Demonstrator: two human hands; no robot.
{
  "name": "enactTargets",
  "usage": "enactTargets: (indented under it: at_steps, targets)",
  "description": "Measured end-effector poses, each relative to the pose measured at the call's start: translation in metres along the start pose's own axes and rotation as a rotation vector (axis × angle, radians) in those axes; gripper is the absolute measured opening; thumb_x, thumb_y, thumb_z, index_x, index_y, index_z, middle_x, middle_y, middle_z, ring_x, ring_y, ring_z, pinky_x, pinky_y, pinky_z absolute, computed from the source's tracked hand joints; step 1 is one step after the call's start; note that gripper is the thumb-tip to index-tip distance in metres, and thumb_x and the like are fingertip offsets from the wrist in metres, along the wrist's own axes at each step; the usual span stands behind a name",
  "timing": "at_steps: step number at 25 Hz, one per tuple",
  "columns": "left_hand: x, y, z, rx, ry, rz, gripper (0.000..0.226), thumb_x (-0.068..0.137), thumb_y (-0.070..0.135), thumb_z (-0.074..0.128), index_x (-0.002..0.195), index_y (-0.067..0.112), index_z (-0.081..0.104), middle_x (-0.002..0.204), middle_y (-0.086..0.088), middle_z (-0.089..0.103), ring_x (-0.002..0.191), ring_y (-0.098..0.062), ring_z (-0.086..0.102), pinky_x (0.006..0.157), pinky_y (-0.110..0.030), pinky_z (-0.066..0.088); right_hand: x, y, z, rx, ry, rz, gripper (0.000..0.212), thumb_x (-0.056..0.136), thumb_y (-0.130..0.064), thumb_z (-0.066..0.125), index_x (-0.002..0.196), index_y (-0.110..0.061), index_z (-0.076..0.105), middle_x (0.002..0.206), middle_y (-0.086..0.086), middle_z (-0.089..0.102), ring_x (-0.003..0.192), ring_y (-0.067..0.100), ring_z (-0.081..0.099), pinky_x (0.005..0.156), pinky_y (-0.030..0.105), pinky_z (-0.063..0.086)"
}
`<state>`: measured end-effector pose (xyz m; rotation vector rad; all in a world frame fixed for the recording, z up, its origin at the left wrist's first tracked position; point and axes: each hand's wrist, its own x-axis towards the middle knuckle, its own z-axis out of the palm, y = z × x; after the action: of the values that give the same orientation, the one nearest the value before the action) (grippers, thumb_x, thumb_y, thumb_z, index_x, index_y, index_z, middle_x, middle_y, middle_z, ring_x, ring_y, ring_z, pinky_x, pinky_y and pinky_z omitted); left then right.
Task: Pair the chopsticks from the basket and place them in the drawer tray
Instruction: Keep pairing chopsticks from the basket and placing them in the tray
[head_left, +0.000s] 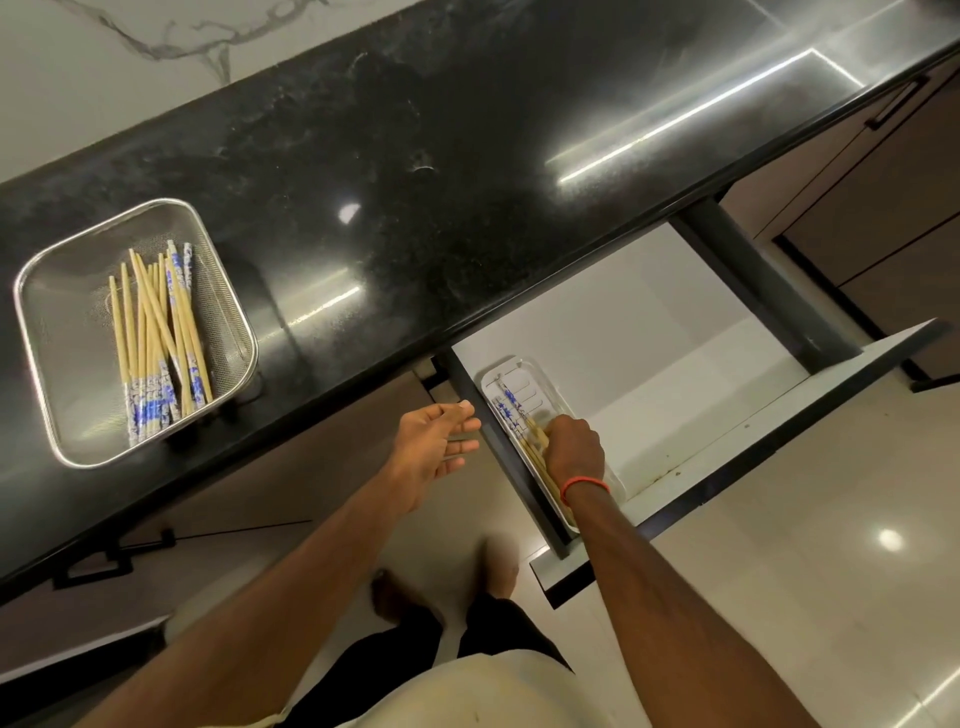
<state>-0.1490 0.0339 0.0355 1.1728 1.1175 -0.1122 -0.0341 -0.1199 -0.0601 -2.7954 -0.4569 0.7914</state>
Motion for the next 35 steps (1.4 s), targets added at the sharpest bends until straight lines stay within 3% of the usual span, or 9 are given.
enactTargets:
  at_steps: [6, 16, 24, 35]
  targets:
    - [-0.001, 0.001, -0.001, 0.013, -0.016, -0.004, 0.026, 0.096, 0.036, 0.065, 0.114, 0.017, 0.072, 0.101, 0.003, 0.079, 0.089, -0.014, 0.075, 0.075, -0.03, 0.056, -0.007, 0.006, 0.002, -0.058, 0.061, -0.114, 0.022, 0.097, -0.016, 0.051, 0.114, -0.01, 0.063, 0.103, 0.021, 0.066, 0.093, 0.04, 0.064, 0.077, 0.042, 0.052]
    - [-0.002, 0.0, -0.006, 0.026, -0.007, -0.019, 0.026, 0.096, 0.034, 0.065, 0.114, 0.016, 0.071, 0.104, 0.001, 0.078, 0.091, -0.016, 0.075, 0.071, -0.03, 0.054, -0.014, 0.008, 0.003, -0.253, 0.035, -0.191, 0.023, 0.1, -0.014, 0.043, 0.119, -0.01, 0.057, 0.109, 0.014, 0.067, 0.099, 0.034, 0.065, 0.078, 0.04, 0.052]
    - [-0.003, -0.004, -0.005, 0.041, -0.022, -0.026, 0.023, 0.096, 0.034, 0.065, 0.11, 0.018, 0.072, 0.105, 0.001, 0.078, 0.09, -0.015, 0.075, 0.072, -0.03, 0.054, -0.006, 0.003, 0.004, -0.359, 0.021, -0.267, 0.021, 0.098, -0.006, 0.05, 0.114, -0.006, 0.063, 0.108, 0.015, 0.068, 0.098, 0.033, 0.067, 0.077, 0.042, 0.055]
    - [0.001, -0.003, -0.012, 0.043, 0.001, -0.007, 0.022, 0.096, 0.036, 0.064, 0.106, 0.019, 0.073, 0.103, 0.002, 0.079, 0.092, -0.017, 0.075, 0.077, -0.033, 0.056, -0.008, 0.007, 0.007, -0.361, 0.017, -0.343, 0.034, 0.1, -0.012, 0.048, 0.134, -0.012, 0.051, 0.11, 0.015, 0.068, 0.096, 0.033, 0.069, 0.079, 0.041, 0.055]
